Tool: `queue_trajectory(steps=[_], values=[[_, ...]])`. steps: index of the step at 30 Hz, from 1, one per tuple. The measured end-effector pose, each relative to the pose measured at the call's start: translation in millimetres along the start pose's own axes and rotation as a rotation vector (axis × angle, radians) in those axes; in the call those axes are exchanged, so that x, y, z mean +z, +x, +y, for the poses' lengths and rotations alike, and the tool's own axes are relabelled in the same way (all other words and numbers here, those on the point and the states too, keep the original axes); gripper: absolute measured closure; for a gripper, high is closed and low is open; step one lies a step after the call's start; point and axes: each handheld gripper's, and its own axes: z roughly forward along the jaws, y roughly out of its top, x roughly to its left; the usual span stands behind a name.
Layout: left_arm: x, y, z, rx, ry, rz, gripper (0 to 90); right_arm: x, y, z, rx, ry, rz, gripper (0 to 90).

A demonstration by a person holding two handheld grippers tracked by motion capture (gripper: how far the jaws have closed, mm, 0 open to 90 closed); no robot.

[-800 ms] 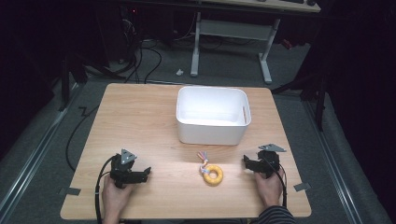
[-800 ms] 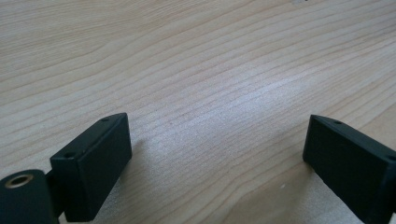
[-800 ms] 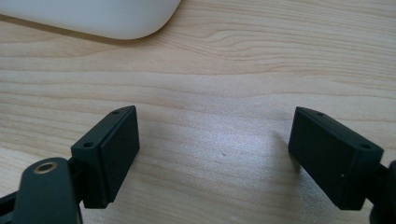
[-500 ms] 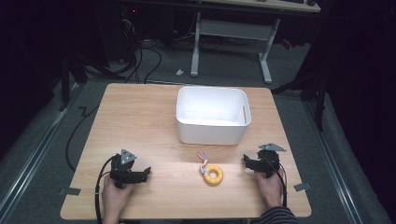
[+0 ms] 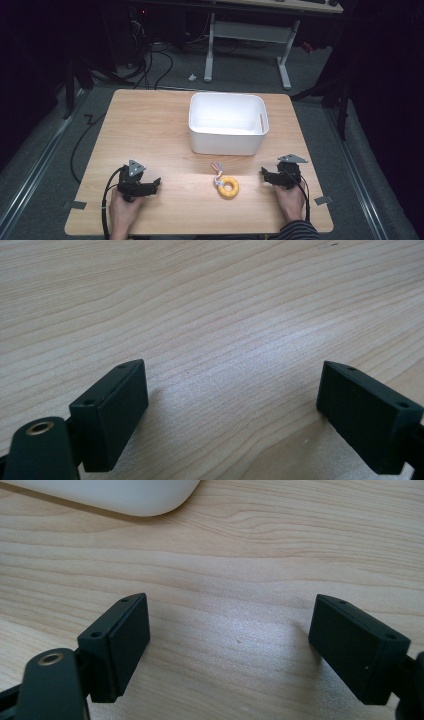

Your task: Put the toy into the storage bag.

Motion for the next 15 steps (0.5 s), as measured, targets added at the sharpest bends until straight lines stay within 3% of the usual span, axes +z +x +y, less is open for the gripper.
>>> queue_trajectory(steps=[4, 8, 15], values=[[0.1, 0.0, 0.1, 0.0, 0.0, 0.0, 13.4, -0.1, 0.0, 0.0, 0.001, 0.0, -0.001, 17.1], [0.1, 0.0, 0.1, 0.0, 0.0, 0.0, 13.3, -2.5, -0.9, -1.7, 0.019, -0.013, -0.016, 26.0], [0.1, -0.1, 0.1, 0.002, -0.002, -0.002, 14.0, -3.8, -1.4, -2.6, 0.024, -0.016, -0.018, 28.4]])
